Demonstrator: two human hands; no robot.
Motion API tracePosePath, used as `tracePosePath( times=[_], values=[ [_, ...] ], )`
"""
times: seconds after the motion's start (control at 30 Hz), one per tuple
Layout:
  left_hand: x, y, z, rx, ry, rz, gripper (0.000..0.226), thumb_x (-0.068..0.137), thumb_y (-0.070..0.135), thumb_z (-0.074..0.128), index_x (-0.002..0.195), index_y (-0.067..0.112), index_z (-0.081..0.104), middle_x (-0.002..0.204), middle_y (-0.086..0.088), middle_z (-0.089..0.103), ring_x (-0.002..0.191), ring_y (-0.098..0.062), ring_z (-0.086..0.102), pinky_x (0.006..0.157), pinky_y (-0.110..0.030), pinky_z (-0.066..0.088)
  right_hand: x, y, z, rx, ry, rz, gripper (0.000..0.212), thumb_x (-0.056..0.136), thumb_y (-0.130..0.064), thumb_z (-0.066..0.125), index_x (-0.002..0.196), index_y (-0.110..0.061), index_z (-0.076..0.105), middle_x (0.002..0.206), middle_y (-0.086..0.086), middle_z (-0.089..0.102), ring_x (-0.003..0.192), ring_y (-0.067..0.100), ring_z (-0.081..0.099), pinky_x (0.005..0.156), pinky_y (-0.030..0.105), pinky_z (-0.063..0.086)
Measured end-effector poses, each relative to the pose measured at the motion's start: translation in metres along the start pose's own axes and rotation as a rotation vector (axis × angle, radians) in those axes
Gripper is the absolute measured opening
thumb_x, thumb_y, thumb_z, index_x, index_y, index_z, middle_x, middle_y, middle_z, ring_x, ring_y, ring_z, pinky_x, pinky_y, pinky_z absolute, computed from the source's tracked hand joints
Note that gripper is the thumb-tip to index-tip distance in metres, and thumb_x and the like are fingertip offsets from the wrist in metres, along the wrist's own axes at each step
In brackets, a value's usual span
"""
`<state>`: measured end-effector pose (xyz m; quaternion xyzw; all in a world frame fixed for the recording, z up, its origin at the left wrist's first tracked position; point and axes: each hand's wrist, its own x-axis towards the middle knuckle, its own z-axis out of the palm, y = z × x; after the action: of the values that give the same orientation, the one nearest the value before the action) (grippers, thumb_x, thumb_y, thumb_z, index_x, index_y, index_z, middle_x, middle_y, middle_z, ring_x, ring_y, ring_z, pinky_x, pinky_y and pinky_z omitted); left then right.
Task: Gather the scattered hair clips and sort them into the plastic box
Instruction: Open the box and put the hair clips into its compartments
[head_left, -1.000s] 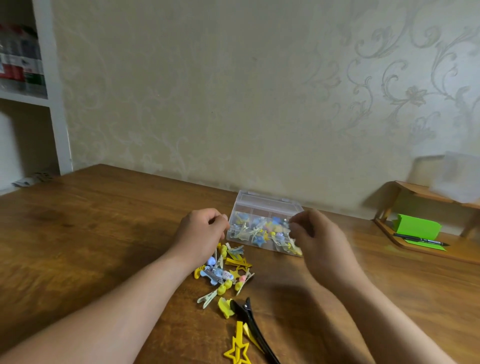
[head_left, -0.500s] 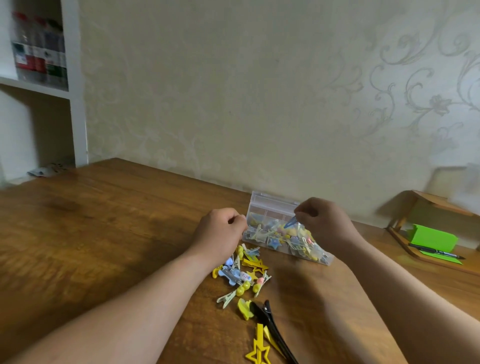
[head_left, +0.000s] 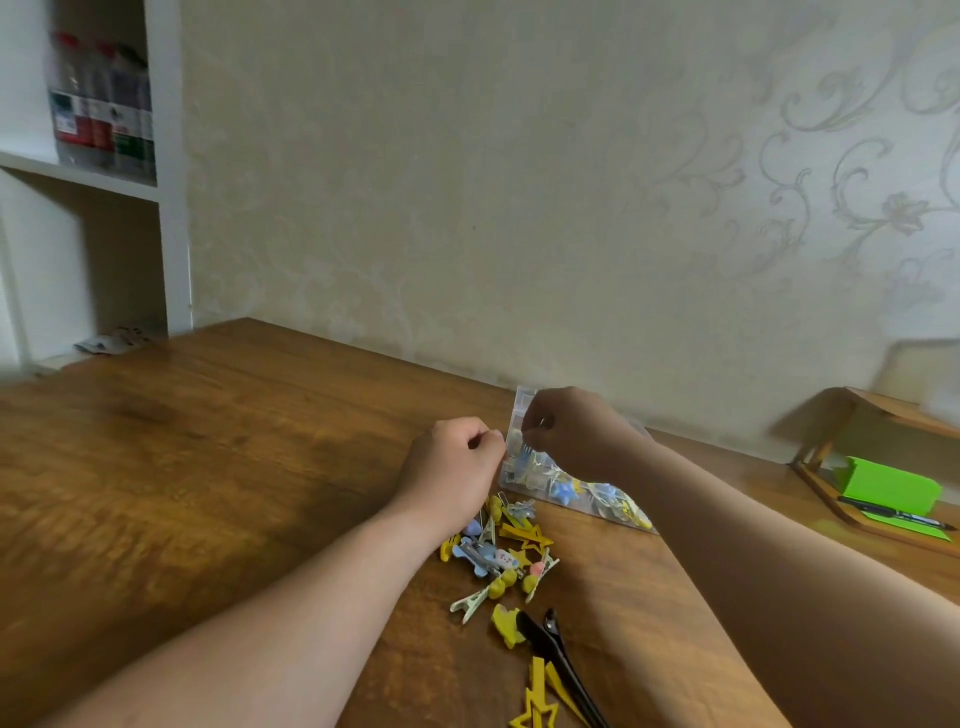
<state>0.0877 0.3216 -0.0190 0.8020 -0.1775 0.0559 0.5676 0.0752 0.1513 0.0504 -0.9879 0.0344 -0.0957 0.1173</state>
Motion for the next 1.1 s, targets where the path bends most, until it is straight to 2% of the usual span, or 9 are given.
tracePosePath(
  times=[0.2, 0.3, 0.43, 0.53, 0.63, 0.73, 0.87, 1.0, 1.1],
  values=[
    [0.0, 0.001, 0.0, 0.006, -0.019, 0.013, 0.039, 0.107, 0.032, 0.055, 0.082, 0.007, 0.072, 0.065, -0.005, 0.058, 0.06, -0.015, 0.049, 0.059, -0.031, 0.037, 0.003, 0.003, 0.013, -0.012, -0.014, 0.003, 0.013, 0.103, -0.019, 0.064, 0.112, -0.023, 0.073, 0.104, -0.006, 0.067, 0.08, 0.005, 0.06, 0.064, 0.021, 0.047],
    [0.0, 0.0, 0.0, 0.01, -0.018, 0.023, 0.039, 0.107, 0.032, 0.055, 0.085, 0.006, 0.073, 0.073, -0.015, 0.065, 0.058, -0.015, 0.048, 0.059, -0.031, 0.037, 0.001, 0.005, 0.015, 0.008, 0.023, 0.023, 0.019, 0.104, -0.019, 0.062, 0.118, -0.024, 0.073, 0.112, -0.003, 0.071, 0.082, 0.01, 0.063, 0.067, 0.023, 0.05],
    [0.0, 0.0, 0.0, 0.02, -0.019, 0.019, 0.039, 0.108, 0.033, 0.054, 0.088, 0.007, 0.074, 0.084, -0.018, 0.071, 0.059, -0.015, 0.05, 0.058, -0.032, 0.039, -0.012, 0.007, 0.011, 0.108, 0.266, 0.075, 0.023, 0.105, -0.02, 0.053, 0.12, -0.023, 0.071, 0.103, -0.004, 0.074, 0.064, 0.008, 0.063, 0.056, 0.026, 0.048],
    [0.0, 0.0, 0.0, 0.022, -0.019, 0.02, 0.038, 0.108, 0.033, 0.054, 0.088, 0.007, 0.074, 0.085, -0.017, 0.072, 0.063, -0.02, 0.057, 0.06, -0.033, 0.042, -0.036, 0.008, 0.004, 0.261, 0.413, 0.099, 0.019, 0.104, -0.02, 0.054, 0.112, -0.022, 0.071, 0.086, -0.01, 0.07, 0.064, 0.008, 0.063, 0.053, 0.024, 0.044],
    [-0.001, 0.001, 0.0, 0.026, -0.016, 0.017, 0.038, 0.108, 0.033, 0.054, 0.089, 0.008, 0.075, 0.085, -0.015, 0.073, 0.079, -0.031, 0.068, 0.063, -0.033, 0.046, -0.068, 0.009, 0.004, 0.338, 0.479, 0.086, 0.014, 0.103, -0.022, 0.058, 0.106, -0.027, 0.072, 0.082, -0.014, 0.068, 0.068, 0.003, 0.061, 0.054, 0.015, 0.043],
    [-0.003, 0.004, -0.002, 0.034, -0.017, 0.017, 0.037, 0.107, 0.032, 0.054, 0.089, 0.008, 0.076, 0.083, -0.013, 0.073, 0.083, -0.032, 0.069, 0.064, -0.031, 0.048, -0.099, 0.012, 0.015, 0.389, 0.41, 0.065, 0.013, 0.102, -0.023, 0.061, 0.101, -0.03, 0.072, 0.084, -0.014, 0.068, 0.079, -0.003, 0.06, 0.059, 0.013, 0.044],
    [-0.006, 0.009, -0.002, 0.044, -0.016, 0.015, 0.034, 0.107, 0.03, 0.055, 0.084, 0.018, 0.077, 0.076, -0.001, 0.072, 0.076, -0.02, 0.068, 0.067, -0.031, 0.049, -0.118, 0.015, 0.032, 0.453, 0.193, 0.065, 0.01, 0.102, -0.029, 0.063, 0.1, -0.032, 0.072, 0.086, -0.015, 0.073, 0.08, -0.003, 0.068, 0.067, 0.018, 0.053],
    [-0.006, 0.009, -0.003, 0.041, -0.004, 0.006, 0.034, 0.108, 0.029, 0.055, 0.083, 0.021, 0.077, 0.076, 0.001, 0.072, 0.078, -0.017, 0.068, 0.076, -0.036, 0.055, -0.117, 0.019, 0.039, 0.417, 0.109, 0.082, 0.012, 0.103, -0.036, 0.065, 0.108, -0.033, 0.076, 0.095, -0.017, 0.073, 0.087, 0.0, 0.068, 0.081, 0.027, 0.06],
    [-0.006, 0.01, -0.002, 0.041, -0.002, 0.004, 0.034, 0.107, 0.029, 0.055, 0.081, 0.021, 0.076, 0.076, 0.0, 0.073, 0.082, -0.019, 0.07, 0.083, -0.04, 0.057, -0.114, 0.015, 0.041, 0.376, 0.085, 0.091, 0.018, 0.1, -0.045, 0.066, 0.106, -0.031, 0.076, 0.089, -0.013, 0.071, 0.081, 0.003, 0.066, 0.074, 0.028, 0.058]
  ],
)
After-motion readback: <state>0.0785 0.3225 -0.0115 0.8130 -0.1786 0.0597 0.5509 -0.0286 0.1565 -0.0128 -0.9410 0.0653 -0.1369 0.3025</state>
